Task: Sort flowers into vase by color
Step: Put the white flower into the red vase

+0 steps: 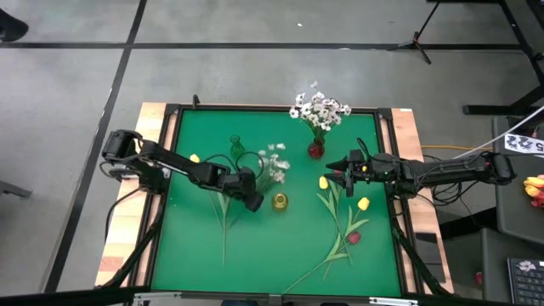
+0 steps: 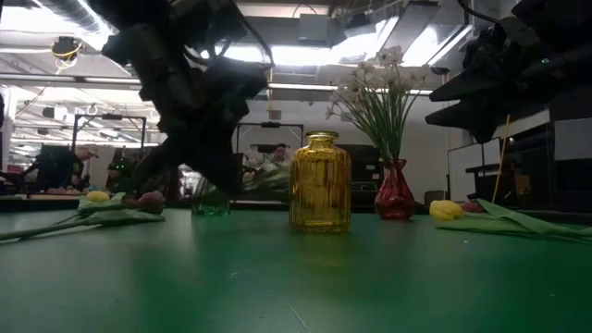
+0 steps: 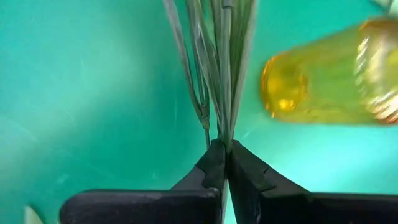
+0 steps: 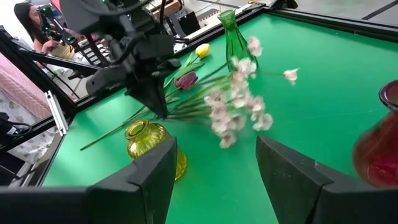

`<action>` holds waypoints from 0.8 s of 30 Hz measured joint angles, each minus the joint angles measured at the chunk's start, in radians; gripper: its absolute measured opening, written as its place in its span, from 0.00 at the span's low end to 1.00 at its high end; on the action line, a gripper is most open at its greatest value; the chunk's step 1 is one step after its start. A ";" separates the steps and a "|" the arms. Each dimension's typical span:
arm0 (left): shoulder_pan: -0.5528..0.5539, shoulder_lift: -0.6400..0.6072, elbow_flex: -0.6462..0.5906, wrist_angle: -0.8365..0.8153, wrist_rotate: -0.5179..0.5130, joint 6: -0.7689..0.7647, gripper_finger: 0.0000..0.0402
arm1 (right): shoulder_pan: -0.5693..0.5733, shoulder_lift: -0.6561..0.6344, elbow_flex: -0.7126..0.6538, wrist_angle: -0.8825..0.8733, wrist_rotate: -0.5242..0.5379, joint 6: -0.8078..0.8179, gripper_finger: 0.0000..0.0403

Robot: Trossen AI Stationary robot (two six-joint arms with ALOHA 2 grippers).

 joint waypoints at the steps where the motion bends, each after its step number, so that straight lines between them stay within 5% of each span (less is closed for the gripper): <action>1: 0.005 -0.009 0.000 0.000 -0.007 0.007 0.01 | 0.000 0.000 0.000 0.000 0.000 0.000 0.54; 17: 0.102 -0.221 0.000 0.027 -0.174 0.234 0.01 | 0.000 0.000 0.000 0.067 0.029 0.000 0.54; 24: 0.113 -0.304 0.002 0.240 -0.289 0.499 0.01 | 0.000 0.000 0.000 0.230 0.082 -0.082 0.54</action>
